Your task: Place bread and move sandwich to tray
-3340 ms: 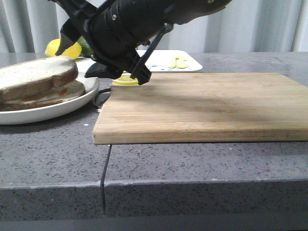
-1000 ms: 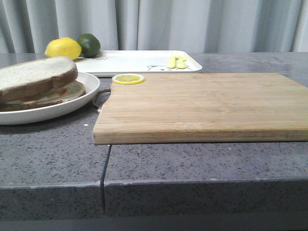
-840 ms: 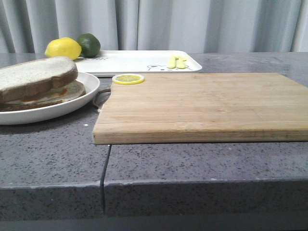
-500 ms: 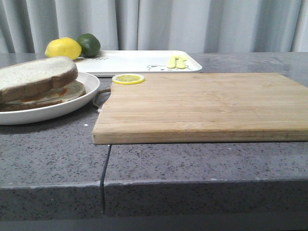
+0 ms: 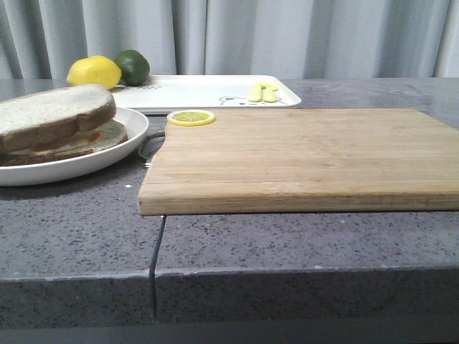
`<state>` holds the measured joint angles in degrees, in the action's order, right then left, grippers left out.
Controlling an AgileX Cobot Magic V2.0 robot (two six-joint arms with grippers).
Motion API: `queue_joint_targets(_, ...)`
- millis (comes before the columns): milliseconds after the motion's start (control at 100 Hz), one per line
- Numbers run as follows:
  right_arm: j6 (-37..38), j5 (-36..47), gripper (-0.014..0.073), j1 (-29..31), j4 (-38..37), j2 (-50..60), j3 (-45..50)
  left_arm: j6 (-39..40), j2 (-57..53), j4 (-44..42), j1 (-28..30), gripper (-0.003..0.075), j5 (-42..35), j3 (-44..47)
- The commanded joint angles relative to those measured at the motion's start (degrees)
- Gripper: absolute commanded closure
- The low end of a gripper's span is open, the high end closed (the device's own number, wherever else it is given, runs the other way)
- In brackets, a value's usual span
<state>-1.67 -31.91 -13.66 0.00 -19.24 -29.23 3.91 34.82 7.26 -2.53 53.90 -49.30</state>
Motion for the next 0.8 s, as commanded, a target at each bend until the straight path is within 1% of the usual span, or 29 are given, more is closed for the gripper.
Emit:
queue_joint_targets(0,0.0,4.1,0.0169,0.4,-0.8,-0.2,-1.5,0.0,0.5,0.7,-0.3,0.0165,-3.7,-1.9)
queue_joint_targets(350,0.0,4.1,0.0169,0.4,-0.8,-0.2,-1.5,0.0,0.5,0.5,-0.3,0.0165,-5.4,-1.8)
queue_joint_targets(420,0.0,4.1,0.0169,0.4,-0.8,-0.2,-1.5,2.3,1.2,-0.2,-0.3,0.0165,-5.6,-1.8)
queue_joint_targets(590,0.0,4.1,0.0169,0.4,-0.8,-0.2,-1.5,6.4,5.2,-3.6,-0.3,0.0165,-7.0,-1.8)
queue_joint_targets(790,0.0,4.1,0.0169,0.4,-0.8,-0.2,-1.5,6.6,11.9,-3.9,-0.3,0.0165,-8.9,-1.8)
